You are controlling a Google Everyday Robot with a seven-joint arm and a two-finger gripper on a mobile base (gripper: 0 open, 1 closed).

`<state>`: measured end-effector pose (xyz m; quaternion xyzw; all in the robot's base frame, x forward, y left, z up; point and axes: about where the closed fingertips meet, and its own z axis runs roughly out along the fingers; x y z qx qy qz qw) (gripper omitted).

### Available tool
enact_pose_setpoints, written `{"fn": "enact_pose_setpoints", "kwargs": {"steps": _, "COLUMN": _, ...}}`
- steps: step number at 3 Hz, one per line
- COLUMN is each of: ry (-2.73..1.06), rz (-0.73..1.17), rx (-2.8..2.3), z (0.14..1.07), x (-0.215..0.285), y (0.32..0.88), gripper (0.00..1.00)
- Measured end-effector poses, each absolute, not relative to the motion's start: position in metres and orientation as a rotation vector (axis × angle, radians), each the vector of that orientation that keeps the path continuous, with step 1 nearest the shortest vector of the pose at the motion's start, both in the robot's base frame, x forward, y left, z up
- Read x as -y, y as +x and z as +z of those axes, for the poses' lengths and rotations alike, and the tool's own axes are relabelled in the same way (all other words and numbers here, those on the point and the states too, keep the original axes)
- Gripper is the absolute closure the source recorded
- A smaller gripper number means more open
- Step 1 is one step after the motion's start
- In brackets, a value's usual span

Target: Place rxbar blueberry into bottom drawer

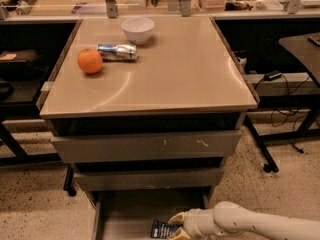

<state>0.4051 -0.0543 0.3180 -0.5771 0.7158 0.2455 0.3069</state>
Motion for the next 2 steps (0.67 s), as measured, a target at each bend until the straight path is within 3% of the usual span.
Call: {"fn": "enact_pose_setpoints", "kwargs": {"steps": 2, "ry": -1.535, "rz": 0.647, "rx": -1.812, "z": 0.288, "x": 0.044, "y": 0.415, "gripper": 1.0}}
